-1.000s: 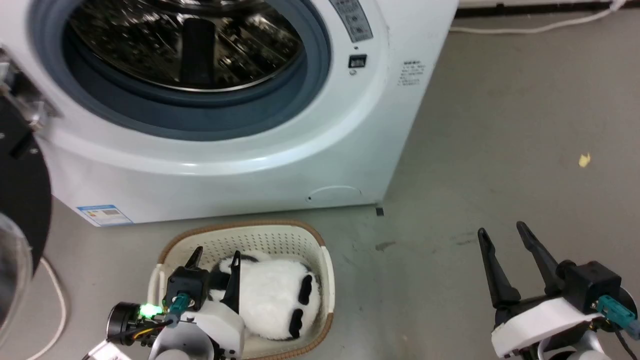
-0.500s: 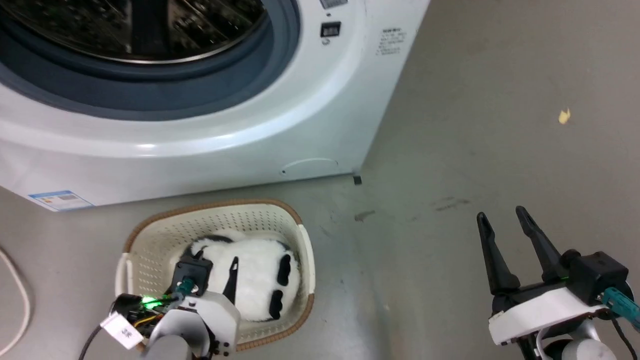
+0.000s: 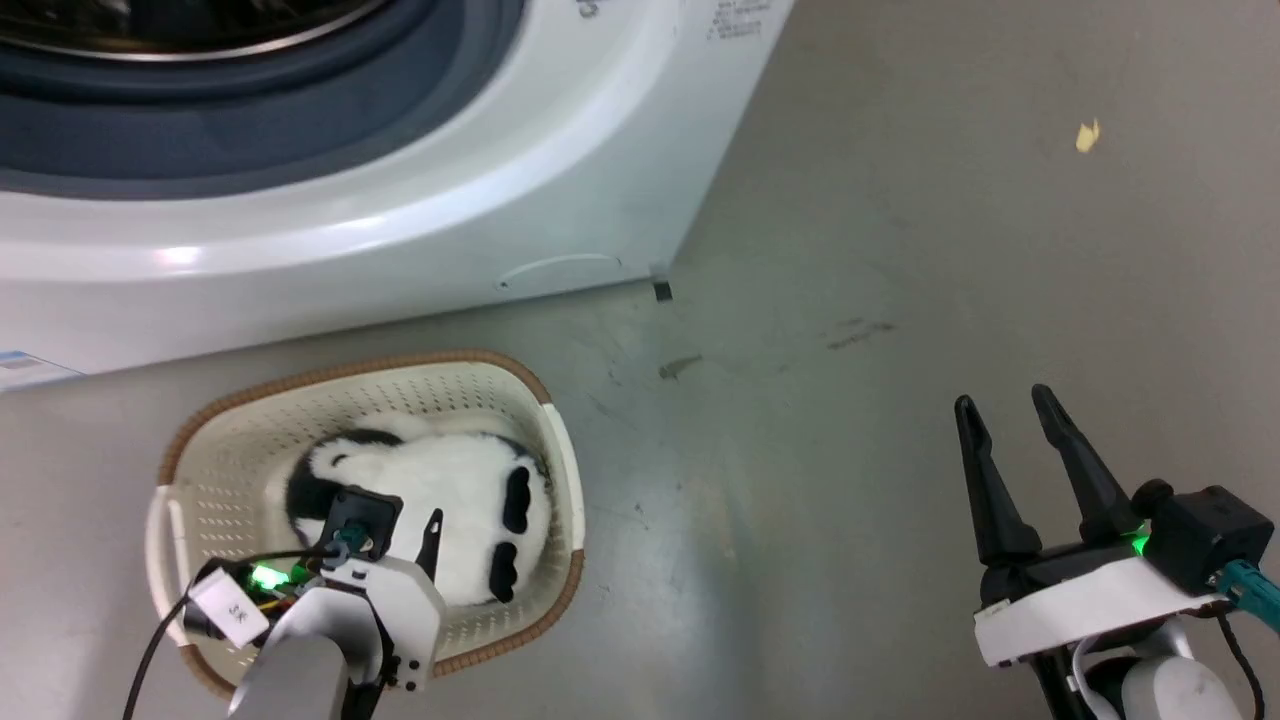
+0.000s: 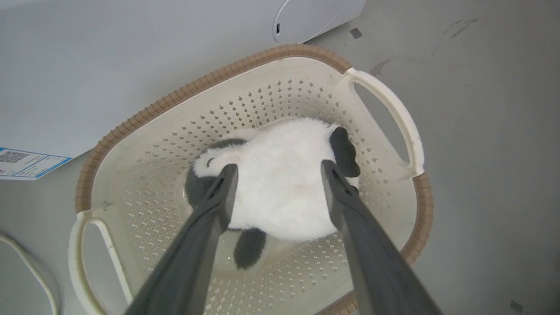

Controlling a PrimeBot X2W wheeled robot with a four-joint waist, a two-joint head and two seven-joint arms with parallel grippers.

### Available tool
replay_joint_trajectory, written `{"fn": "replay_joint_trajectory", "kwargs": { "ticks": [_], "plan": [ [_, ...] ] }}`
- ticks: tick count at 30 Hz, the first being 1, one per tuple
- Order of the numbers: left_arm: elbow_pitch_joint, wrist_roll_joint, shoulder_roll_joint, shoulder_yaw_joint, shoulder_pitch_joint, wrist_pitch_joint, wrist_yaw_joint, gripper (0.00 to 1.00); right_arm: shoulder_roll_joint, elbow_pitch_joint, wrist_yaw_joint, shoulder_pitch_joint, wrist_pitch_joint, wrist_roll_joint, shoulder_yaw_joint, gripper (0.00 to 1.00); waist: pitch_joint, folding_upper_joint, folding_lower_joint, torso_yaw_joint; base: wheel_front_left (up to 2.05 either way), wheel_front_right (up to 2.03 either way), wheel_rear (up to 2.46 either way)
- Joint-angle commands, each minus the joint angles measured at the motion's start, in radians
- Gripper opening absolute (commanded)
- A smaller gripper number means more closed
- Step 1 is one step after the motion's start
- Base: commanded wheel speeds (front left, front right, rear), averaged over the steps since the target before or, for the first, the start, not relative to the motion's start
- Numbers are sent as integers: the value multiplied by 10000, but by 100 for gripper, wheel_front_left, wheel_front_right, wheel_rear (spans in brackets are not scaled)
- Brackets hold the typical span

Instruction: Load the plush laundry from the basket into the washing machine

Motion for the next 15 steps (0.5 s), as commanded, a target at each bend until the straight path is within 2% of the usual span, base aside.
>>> {"fn": "replay_joint_trajectory", "kwargs": {
  "ticks": [1,5,10,15],
  "plan": [
    [340,-16,129,-128,-378,-49,-77,100,-3,23,-6,-228,-130,158,33,100,291,-1,-1,-195,0,0,0],
    [726,-88,244,-248,-678,73,-133,100,-3,39,-6,-306,-193,280,61,100,550,-1,-1,-326,0,0,0],
    [1650,-399,486,-392,-1429,864,-231,100,-3,57,-6,-504,-339,561,116,100,1181,-1,-1,-635,0,0,0],
    [2188,-519,723,-604,-1958,1196,-292,100,-3,74,-7,-630,-443,745,165,100,1636,-1,-1,-854,0,0,0]
  ]
}}
